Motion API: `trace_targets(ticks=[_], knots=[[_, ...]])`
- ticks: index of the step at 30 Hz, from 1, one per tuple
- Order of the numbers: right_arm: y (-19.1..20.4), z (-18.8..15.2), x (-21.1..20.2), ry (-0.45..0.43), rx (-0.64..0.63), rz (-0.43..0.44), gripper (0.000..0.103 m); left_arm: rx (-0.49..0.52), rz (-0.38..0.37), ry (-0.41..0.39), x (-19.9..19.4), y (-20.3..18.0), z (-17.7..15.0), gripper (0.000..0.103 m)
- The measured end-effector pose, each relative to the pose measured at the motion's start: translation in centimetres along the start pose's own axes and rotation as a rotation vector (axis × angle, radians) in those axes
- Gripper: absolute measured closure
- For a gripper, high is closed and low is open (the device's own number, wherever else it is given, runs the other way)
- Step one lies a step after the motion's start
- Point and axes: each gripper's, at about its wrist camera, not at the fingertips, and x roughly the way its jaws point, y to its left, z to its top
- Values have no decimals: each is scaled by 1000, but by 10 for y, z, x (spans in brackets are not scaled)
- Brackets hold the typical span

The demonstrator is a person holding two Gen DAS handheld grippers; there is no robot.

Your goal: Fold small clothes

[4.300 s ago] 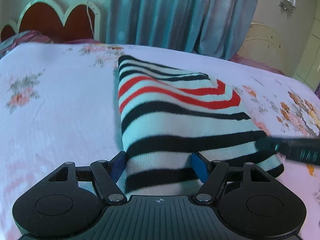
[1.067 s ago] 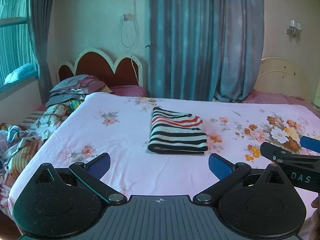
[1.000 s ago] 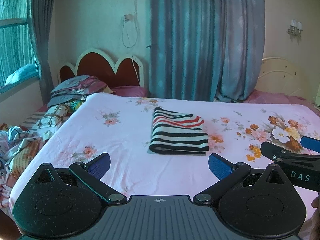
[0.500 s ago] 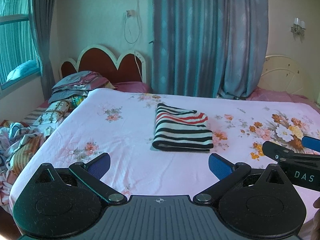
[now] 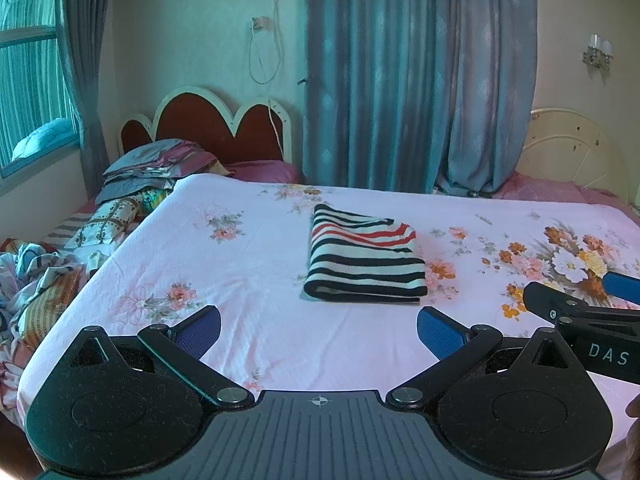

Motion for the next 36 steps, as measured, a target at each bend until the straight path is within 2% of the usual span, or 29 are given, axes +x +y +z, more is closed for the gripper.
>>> trace_targets(ticks=[36], knots=[[0, -5, 4, 15, 6, 4, 1, 5, 2, 9, 6, -6, -1, 0]])
